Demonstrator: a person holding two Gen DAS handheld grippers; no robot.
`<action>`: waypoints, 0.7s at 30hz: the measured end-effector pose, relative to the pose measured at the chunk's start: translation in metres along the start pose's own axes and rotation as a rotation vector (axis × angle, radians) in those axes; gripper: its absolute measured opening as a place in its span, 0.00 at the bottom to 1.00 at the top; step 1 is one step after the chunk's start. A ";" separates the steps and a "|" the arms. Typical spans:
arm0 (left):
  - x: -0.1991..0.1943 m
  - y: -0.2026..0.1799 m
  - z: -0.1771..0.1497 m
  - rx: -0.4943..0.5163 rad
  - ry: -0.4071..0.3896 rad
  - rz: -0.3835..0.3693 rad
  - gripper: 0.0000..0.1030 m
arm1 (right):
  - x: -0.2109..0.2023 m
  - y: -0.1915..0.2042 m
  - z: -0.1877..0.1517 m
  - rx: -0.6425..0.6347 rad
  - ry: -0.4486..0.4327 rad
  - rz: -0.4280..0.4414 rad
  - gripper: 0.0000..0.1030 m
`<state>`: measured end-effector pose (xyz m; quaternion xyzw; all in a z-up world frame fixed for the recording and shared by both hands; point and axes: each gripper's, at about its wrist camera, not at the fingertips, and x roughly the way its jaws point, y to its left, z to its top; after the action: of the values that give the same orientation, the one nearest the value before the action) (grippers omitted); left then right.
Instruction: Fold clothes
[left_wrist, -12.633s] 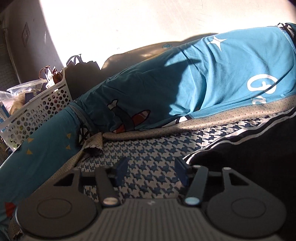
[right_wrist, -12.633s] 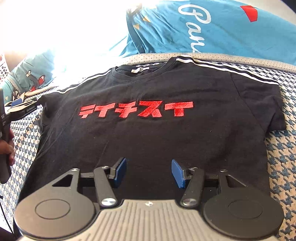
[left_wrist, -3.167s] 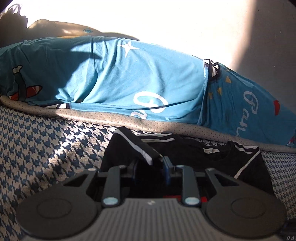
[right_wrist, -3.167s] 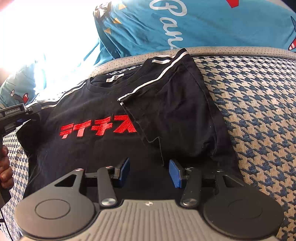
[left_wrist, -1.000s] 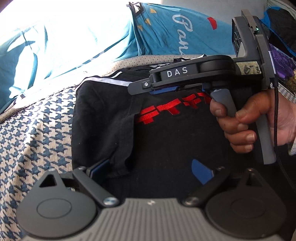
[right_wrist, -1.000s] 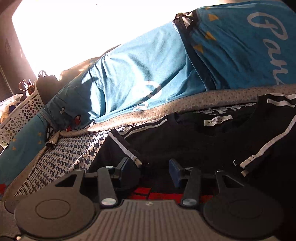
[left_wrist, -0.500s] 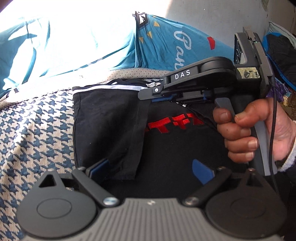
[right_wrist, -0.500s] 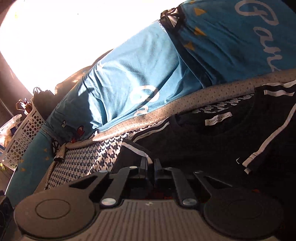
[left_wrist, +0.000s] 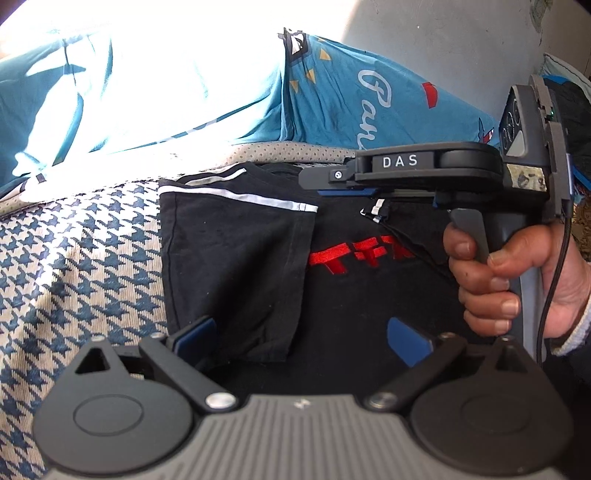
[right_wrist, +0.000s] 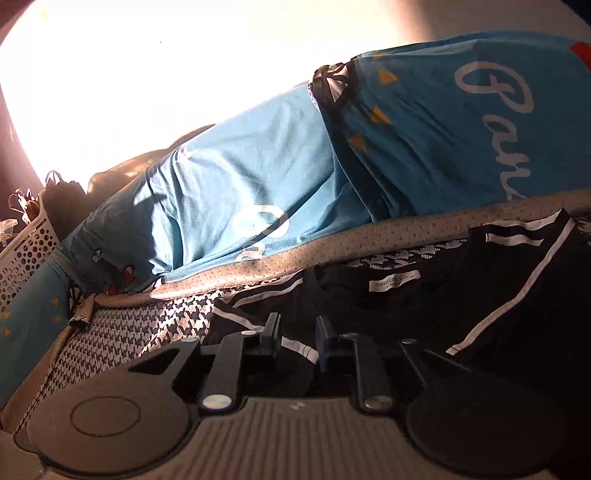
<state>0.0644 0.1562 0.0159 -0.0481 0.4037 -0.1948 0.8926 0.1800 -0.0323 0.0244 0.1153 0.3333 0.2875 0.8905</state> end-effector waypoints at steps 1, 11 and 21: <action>-0.006 0.003 0.002 -0.001 -0.011 0.000 0.98 | -0.001 0.003 -0.001 -0.019 0.017 0.027 0.19; -0.038 0.025 0.011 -0.062 -0.066 0.112 1.00 | -0.028 0.036 -0.041 -0.243 0.168 0.106 0.19; -0.017 0.036 0.016 -0.241 -0.024 0.319 1.00 | -0.023 0.065 -0.080 -0.302 0.250 0.163 0.19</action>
<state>0.0770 0.1942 0.0293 -0.0920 0.4157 -0.0005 0.9048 0.0847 0.0077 0.0028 -0.0294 0.3838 0.4172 0.8233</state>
